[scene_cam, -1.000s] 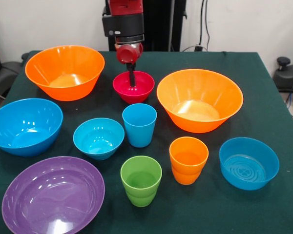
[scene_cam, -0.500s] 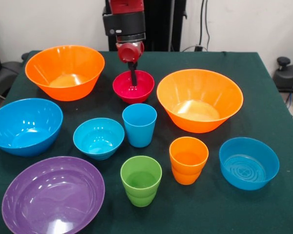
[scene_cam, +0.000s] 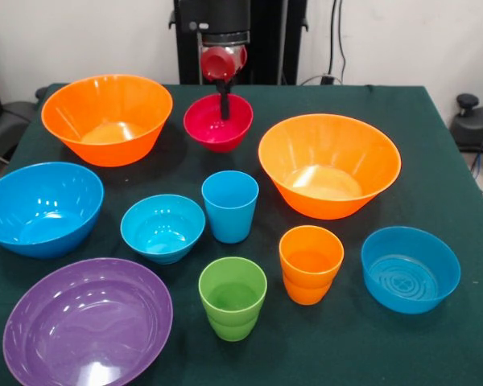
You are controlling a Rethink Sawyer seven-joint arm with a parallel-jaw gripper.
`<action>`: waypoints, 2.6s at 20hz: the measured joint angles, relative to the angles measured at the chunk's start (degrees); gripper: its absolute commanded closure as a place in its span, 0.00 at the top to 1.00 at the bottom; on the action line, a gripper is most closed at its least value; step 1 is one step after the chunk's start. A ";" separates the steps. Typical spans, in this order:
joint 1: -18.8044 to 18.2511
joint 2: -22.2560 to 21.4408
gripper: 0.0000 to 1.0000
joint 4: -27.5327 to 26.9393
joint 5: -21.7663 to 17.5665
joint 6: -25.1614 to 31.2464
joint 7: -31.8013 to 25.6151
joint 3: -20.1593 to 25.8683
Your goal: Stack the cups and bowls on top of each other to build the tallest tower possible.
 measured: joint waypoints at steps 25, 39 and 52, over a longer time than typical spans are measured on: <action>1.16 -17.58 0.00 0.87 26.06 -2.94 0.00 -0.39; 15.63 -18.10 0.00 0.82 27.82 -2.96 0.00 -1.77; 29.42 -13.04 0.00 -4.03 24.37 -2.96 7.31 -9.51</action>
